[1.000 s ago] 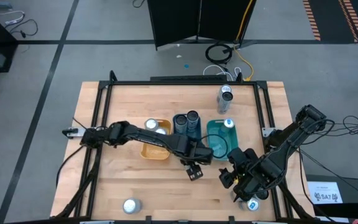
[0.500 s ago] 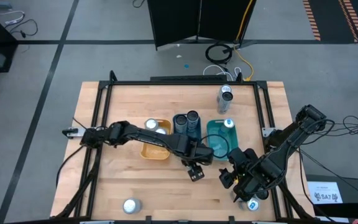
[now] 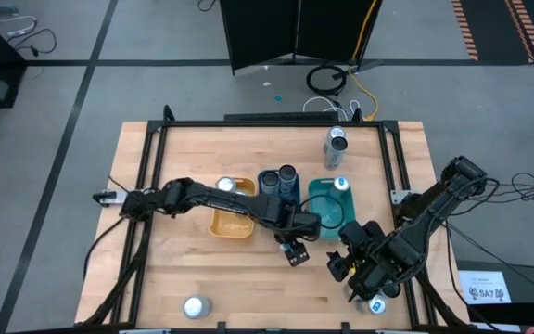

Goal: Sort soda cans
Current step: Move the blue soda can into the center of the table, then put the blue-white soda can into the yellow bin

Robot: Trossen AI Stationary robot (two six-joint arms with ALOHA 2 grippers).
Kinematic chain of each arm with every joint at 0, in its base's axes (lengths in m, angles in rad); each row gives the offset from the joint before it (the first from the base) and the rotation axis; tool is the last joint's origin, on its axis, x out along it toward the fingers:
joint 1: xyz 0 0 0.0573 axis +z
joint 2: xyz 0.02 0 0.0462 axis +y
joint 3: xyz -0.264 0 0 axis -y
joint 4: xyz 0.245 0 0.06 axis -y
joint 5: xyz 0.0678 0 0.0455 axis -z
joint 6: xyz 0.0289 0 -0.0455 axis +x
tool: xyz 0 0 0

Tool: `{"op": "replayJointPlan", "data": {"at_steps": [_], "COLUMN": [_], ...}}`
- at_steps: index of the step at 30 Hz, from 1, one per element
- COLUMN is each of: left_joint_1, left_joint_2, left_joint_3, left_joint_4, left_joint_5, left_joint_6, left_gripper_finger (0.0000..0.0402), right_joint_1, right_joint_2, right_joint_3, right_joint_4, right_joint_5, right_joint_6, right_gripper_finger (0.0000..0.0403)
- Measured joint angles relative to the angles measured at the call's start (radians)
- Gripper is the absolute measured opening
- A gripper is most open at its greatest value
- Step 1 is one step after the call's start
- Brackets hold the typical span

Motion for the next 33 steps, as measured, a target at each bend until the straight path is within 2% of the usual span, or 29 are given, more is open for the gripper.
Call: {"op": "replayJointPlan", "data": {"at_steps": [3, 8, 14, 23, 29, 33], "left_joint_1": [0.009, 0.031, 0.037, 0.042, 0.041, 0.029], "left_joint_2": [0.000, -0.003, -0.006, -0.030, -0.153, -0.271], "left_joint_3": [0.000, 0.000, 0.036, 0.056, 0.056, 0.057], "left_joint_4": [0.005, -0.012, -0.033, -0.044, -0.097, -0.153], "left_joint_5": [0.013, 0.124, 0.127, 0.044, -0.124, -0.240], "left_joint_6": [-0.006, -0.030, -0.026, 0.024, 0.126, 0.130], "left_gripper_finger": [0.0300, 0.0300, 0.0300, 0.0300, 0.0300, 0.0300], "right_joint_1": [0.000, 0.007, 0.010, 0.009, 0.011, 0.011], "right_joint_2": [0.000, 0.000, 0.000, 0.000, 0.001, 0.000], "right_joint_3": [0.000, 0.000, 0.000, 0.000, -0.001, -0.001], "right_joint_4": [0.000, 0.000, 0.000, 0.000, 0.000, 0.000], "right_joint_5": [-0.006, -0.007, -0.007, -0.006, -0.006, -0.001], "right_joint_6": [-0.007, -0.026, -0.026, -0.028, 0.002, 0.039], "right_gripper_finger": [0.0320, 0.0320, 0.0320, 0.0320, 0.0320, 0.0320]}}
